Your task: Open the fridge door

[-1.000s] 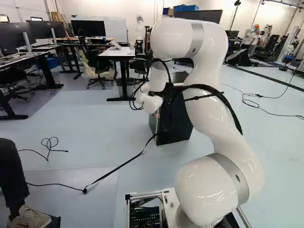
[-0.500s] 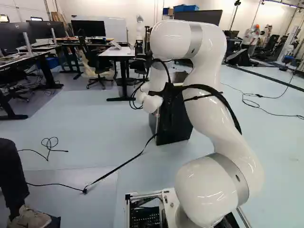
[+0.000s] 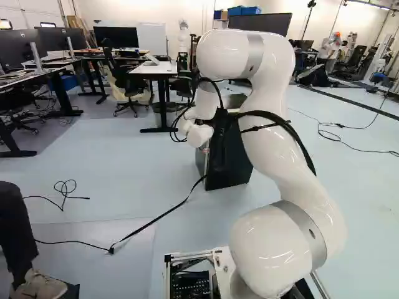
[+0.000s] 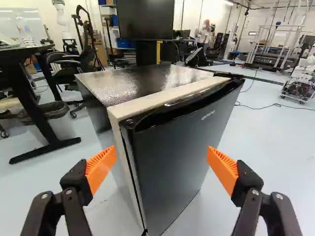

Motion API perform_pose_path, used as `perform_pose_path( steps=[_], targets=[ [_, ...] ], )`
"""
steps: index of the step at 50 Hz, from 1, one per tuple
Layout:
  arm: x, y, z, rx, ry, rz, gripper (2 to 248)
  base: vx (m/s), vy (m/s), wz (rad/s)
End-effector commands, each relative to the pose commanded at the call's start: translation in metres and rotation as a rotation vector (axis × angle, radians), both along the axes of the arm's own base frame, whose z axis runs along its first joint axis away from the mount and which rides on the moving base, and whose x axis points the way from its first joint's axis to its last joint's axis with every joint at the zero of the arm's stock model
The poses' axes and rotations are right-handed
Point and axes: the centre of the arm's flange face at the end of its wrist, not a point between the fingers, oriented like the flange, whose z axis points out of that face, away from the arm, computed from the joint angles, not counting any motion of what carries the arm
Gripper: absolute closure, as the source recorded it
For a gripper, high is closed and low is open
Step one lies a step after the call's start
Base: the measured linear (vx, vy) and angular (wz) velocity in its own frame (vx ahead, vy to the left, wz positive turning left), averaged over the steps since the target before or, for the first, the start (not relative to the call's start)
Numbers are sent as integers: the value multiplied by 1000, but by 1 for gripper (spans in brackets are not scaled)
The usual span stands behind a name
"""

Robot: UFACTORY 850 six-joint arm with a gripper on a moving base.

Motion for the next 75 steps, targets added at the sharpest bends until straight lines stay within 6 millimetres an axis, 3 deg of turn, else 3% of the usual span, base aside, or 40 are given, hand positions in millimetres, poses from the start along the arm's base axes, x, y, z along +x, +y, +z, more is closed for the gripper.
perform_pose_path(
  steps=[75],
  targets=[
    [24,2,-5,19,-27,-50,3,0,0,0]
  ],
)
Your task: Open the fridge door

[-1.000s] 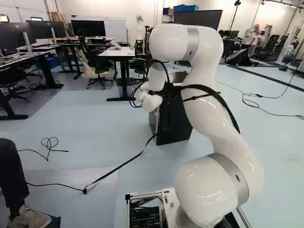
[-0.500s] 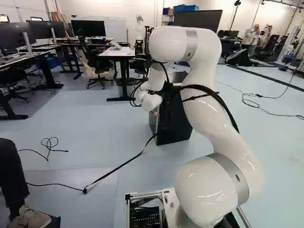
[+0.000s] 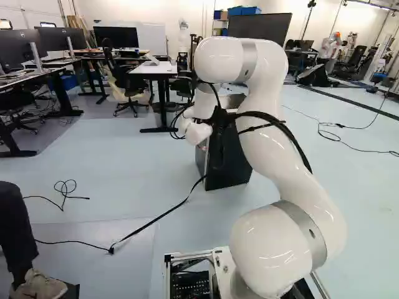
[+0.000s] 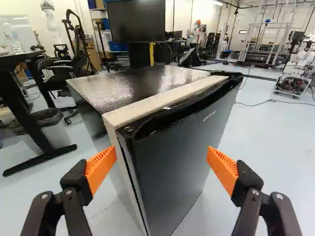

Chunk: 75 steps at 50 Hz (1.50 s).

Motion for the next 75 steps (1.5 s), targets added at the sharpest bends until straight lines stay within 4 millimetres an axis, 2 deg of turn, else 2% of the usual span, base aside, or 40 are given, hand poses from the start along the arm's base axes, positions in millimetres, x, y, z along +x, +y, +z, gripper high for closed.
perform_pose_path(
  steps=[35,75],
  targets=[
    [10,4,-2,11,-12,-22,3,0,0,0],
    [5,-1,-4,35,-7,-107,3,0,0,0]
  ],
)
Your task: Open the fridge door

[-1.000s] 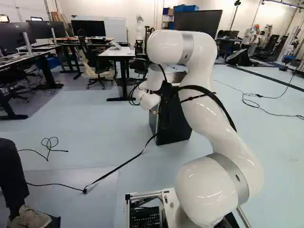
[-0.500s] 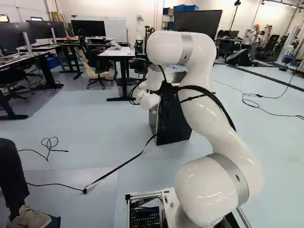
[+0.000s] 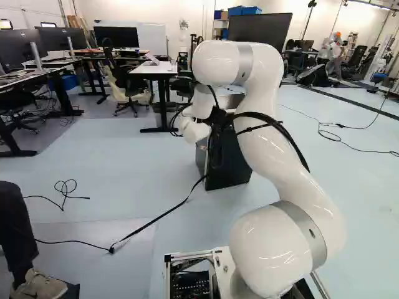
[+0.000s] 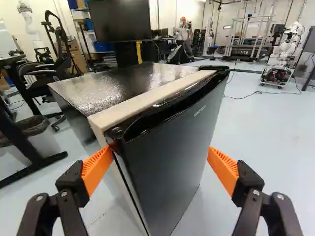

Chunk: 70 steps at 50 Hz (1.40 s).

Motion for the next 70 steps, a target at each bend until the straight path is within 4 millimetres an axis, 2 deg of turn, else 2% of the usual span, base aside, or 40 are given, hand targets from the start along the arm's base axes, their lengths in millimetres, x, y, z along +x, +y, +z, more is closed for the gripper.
perform_pose_path(
  steps=[15,50,61,70],
  targets=[
    [-18,-3,1,9,20,-41,3,0,0,0],
    [-98,-12,7,19,108,-145,3,0,0,0],
    [-123,-2,8,18,134,-146,3,0,0,0],
    [-133,11,8,13,142,-115,3,0,0,0]
  ],
)
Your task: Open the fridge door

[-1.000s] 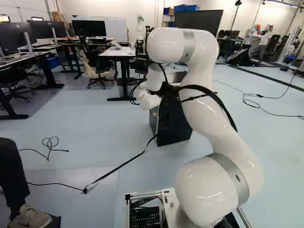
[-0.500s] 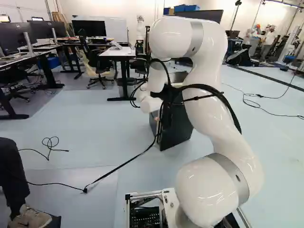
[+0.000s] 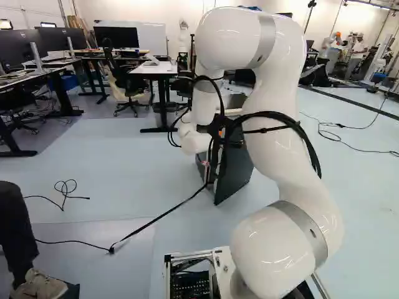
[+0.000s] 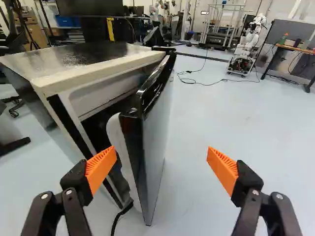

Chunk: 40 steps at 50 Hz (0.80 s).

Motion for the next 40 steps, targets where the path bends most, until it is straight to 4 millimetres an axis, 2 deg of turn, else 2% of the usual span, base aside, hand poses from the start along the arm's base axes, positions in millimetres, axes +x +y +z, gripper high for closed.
perform_pose_path(
  steps=[15,40],
  targets=[
    [-5,9,0,1,3,9,3,0,0,0],
    [-6,-7,-1,15,4,-106,3,0,0,0]
  ],
)
